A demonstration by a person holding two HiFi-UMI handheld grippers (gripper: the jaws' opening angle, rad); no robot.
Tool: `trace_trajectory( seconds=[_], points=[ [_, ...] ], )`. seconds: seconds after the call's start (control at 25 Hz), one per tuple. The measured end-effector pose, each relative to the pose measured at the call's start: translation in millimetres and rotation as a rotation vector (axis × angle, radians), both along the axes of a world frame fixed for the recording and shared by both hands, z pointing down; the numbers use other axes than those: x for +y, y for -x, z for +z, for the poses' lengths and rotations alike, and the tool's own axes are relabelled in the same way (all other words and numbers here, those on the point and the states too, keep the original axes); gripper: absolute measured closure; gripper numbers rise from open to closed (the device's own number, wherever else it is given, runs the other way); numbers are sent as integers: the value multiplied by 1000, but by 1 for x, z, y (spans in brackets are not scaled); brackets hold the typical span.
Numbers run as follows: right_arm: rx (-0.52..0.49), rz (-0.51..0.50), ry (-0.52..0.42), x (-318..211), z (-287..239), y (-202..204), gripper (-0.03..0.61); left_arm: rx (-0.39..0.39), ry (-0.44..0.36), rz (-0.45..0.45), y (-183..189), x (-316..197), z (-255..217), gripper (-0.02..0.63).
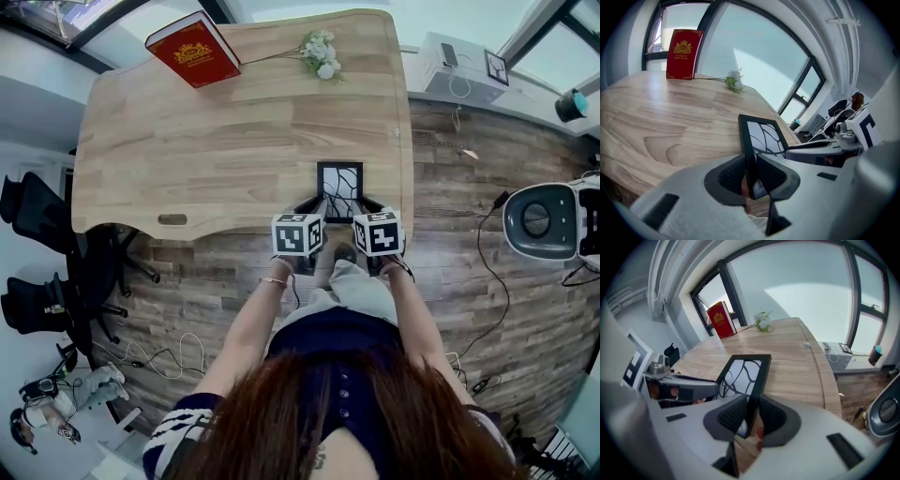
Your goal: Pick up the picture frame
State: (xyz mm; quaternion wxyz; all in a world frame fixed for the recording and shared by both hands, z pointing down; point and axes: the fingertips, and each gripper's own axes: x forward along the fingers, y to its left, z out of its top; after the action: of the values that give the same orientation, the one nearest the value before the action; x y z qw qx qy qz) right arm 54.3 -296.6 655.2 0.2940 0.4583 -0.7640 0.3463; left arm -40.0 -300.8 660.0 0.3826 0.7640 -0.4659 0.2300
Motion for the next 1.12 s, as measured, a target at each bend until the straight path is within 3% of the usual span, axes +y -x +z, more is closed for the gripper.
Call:
trace_trajectory(
  seconds=[1.12],
  points=[
    [-15,38,-198,23,-67,-1,497,10,-195,7,1,20,-70,528]
  ],
)
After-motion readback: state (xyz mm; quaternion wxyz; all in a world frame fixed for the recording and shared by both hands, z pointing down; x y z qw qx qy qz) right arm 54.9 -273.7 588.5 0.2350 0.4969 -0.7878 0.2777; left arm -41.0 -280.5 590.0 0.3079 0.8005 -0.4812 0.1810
